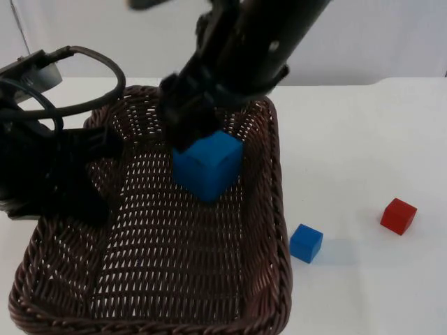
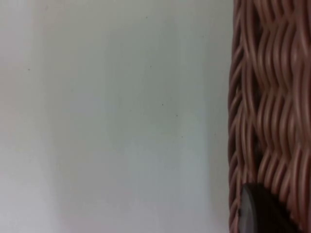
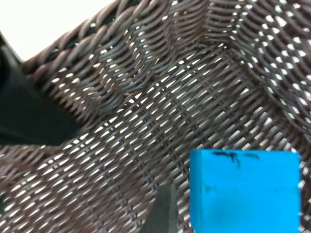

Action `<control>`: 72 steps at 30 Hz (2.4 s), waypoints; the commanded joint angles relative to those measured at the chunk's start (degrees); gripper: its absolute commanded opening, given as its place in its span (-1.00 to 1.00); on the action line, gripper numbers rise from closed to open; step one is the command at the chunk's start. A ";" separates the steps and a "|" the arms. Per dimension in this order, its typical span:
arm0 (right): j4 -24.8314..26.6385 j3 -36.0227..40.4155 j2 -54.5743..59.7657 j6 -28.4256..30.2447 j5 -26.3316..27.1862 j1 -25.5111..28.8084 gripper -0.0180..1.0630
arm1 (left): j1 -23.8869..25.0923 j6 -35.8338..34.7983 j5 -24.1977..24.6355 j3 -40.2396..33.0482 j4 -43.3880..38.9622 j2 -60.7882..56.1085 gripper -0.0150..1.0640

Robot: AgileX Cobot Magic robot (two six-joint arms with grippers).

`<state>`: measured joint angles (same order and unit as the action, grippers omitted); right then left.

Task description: Pick up the basket with the left hand and place the largest block into the basket with the right hand.

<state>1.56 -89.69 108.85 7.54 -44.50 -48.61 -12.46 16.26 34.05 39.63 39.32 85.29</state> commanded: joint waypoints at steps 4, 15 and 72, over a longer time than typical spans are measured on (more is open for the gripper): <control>0.05 0.73 -4.62 -0.30 -2.41 -0.03 0.40 | -0.16 -0.07 -0.13 0.03 1.97 -0.66 -0.97; 0.18 17.34 -19.82 -0.84 2.32 -0.03 0.40 | -0.16 -0.07 0.12 0.03 1.97 -0.66 -0.97; 0.05 45.18 -50.73 -5.51 9.91 -0.03 0.40 | -0.16 7.92 -13.72 13.71 4.52 24.29 0.44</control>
<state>1.78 -44.76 58.69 2.22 -36.14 -48.61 -12.46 24.16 20.35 53.07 43.03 109.74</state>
